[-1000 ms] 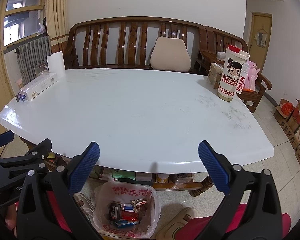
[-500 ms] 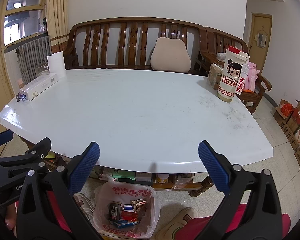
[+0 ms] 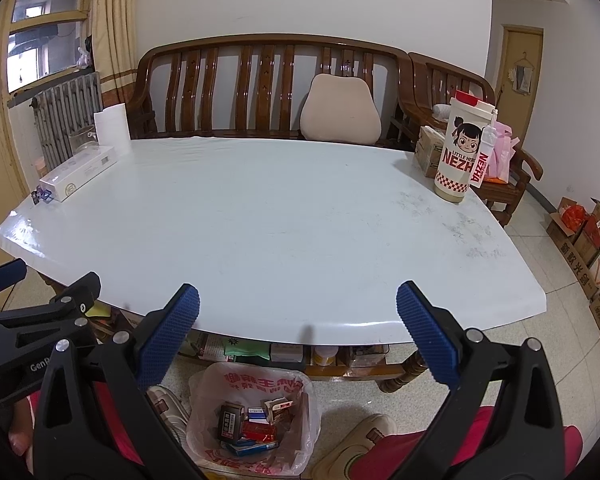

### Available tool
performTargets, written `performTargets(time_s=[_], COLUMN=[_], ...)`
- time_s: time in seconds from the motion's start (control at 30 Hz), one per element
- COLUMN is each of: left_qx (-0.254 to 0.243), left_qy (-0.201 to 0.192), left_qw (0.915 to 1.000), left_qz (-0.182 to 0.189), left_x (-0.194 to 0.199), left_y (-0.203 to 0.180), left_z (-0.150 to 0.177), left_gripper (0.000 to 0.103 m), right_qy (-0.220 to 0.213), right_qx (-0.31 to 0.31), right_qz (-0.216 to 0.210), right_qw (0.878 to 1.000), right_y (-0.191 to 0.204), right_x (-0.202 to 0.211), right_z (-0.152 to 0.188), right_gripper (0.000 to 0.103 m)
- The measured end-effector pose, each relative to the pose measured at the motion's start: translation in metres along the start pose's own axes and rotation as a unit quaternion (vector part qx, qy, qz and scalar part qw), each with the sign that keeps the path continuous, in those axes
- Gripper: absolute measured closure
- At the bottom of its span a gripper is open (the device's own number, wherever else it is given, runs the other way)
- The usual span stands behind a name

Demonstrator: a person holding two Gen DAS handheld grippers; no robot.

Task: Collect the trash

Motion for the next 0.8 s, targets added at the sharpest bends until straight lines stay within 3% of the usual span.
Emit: performTargets(time_s=[0.17, 0.33, 0.63, 0.8], left_qx=[0.009, 0.021, 0.015, 0.017], left_qy=[-0.018, -0.011, -0.011, -0.007], left_qw=[0.9997, 0.9991, 0.9998, 0.9998], left_qz=[0.014, 0.036, 0.002, 0.002], left_x=[0.0037, 0.0021, 0.0013, 0.0008], left_y=[0.0028, 0.0071, 0.0057, 0.0074], left_z=[-0.0017, -0.003, -0.0019, -0.002], left_gripper=[0.008, 0.008, 0.008, 0.008], right_qy=[-0.002, 0.001, 0.001, 0.001], right_qx=[-0.001, -0.002, -0.001, -0.001], right_qz=[0.0, -0.001, 0.0, 0.0], right_qw=[1.0, 1.0, 1.0, 1.0], right_y=[-0.0033, -0.0047, -0.0051, -0.0058], right_x=[0.0018, 0.0009, 0.0007, 0.0005], right_z=[0.0, -0.0001, -0.0001, -0.0002], right_gripper=[0.006, 0.006, 0.006, 0.006])
Point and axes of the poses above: each gripper's, at about its wrist camera, not at the fingertips, and x roughly against the way its jaws point, y to its left, z to its underside, the point moved 5 cm from there along -x, roughly the way its jaws point, and after that the axes turned 12 degrees about y, right-handed, at the moved point
